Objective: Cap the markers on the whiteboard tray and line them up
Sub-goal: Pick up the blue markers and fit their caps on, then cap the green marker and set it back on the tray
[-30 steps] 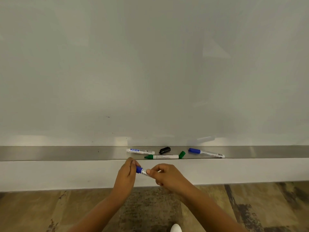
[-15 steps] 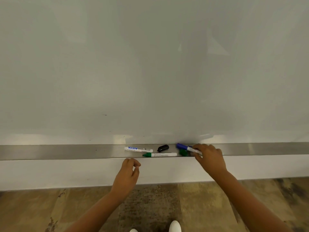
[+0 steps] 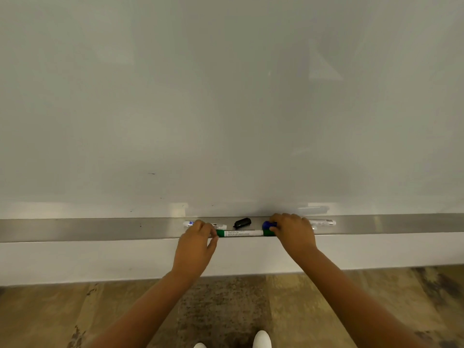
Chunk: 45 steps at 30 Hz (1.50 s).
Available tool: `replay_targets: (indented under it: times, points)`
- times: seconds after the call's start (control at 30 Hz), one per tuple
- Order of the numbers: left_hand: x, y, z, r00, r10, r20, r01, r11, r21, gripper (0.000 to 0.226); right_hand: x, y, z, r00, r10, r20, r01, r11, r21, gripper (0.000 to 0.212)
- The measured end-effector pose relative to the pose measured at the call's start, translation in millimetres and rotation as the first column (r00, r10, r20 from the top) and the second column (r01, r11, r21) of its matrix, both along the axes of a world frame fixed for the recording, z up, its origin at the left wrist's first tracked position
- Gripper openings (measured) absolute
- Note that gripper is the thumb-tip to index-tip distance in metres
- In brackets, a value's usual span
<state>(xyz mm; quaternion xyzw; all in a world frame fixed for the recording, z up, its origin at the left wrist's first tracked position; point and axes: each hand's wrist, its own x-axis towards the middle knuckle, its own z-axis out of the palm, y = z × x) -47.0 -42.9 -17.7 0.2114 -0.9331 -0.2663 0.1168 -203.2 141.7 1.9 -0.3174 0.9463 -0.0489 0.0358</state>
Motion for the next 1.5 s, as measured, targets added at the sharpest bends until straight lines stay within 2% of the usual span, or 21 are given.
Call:
replay_targets:
  times: [0.27, 0.4, 0.53, 0.8, 0.87, 0.93, 1.0, 1.1, 1.17, 1.23, 1.4, 1.5]
  points:
    - [-12.7, -1.2, -5.2, 0.995, -0.048, 0.089, 0.064, 0.98, -0.189, 0.021, 3.9, -14.4, 1.6, 0.992, 0.086, 0.098, -0.084, 0.996, -0.02, 0.018]
    - [-21.4, 3.5, -7.7, 0.963, -0.12, 0.241, 0.173, 0.962, -0.211, 0.038, 5.7, -12.8, 1.3, 0.969, 0.141, 0.203, -0.131, 0.99, -0.06, 0.018]
    - [-27.0, -1.0, -7.5, 0.949, -0.127, 0.29, 0.205, 0.944, -0.259, 0.037, -0.1, -7.7, 3.1, 0.922, 0.109, 0.371, -0.06, 0.988, -0.141, 0.017]
    - [-37.8, -13.9, 5.4, 0.942, -0.102, 0.319, 0.168, 0.968, -0.187, 0.026, -2.1, 3.9, -0.6, 0.91, 0.026, 0.414, 0.102, 0.954, -0.283, 0.025]
    - [-37.6, -13.4, 11.0, 0.955, -0.101, 0.28, 0.153, 0.973, -0.17, 0.023, -1.5, 4.4, -0.1, 0.911, 0.0, 0.412, 0.149, 0.933, -0.328, 0.026]
    - [-35.7, -11.3, 19.6, 0.98, -0.08, 0.18, 0.098, 0.991, -0.091, 0.017, -1.1, 3.8, 2.8, 0.912, -0.016, 0.409, 0.187, 0.905, -0.382, 0.026]
    - [-33.2, -7.8, 30.3, 0.998, -0.028, 0.057, 0.023, 0.997, 0.077, 0.016, -0.7, 1.7, 8.8, 0.904, -0.029, 0.426, 0.241, 0.858, -0.453, 0.025]
    - [-29.5, 0.8, 49.9, 0.988, 0.124, -0.092, -0.083, 0.928, 0.364, 0.018, 3.5, -5.4, 24.3, 0.831, -0.009, 0.557, 0.395, 0.715, -0.577, 0.024]
    - [-26.6, 6.6, 61.7, 0.973, 0.194, -0.126, -0.114, 0.877, 0.467, 0.025, 10.2, -13.2, 37.8, 0.748, 0.066, 0.66, 0.5, 0.598, -0.626, 0.018]
    - [-23.7, 10.0, 71.0, 0.973, 0.196, -0.121, -0.11, 0.856, 0.506, 0.022, 17.9, -22.6, 49.8, 0.718, 0.13, 0.684, 0.526, 0.543, -0.655, 0.012]
    - [-17.5, 11.5, 88.9, 0.981, 0.162, -0.109, -0.07, 0.815, 0.576, 0.023, 36.6, -40.2, 59.8, 0.83, 0.163, 0.533, 0.315, 0.652, -0.69, 0.017]
    - [-12.9, 12.2, 97.9, 0.96, 0.198, -0.197, -0.029, 0.773, 0.633, 0.02, 45.1, -44.4, 58.0, 0.841, 0.199, 0.503, 0.27, 0.651, -0.71, 0.017]
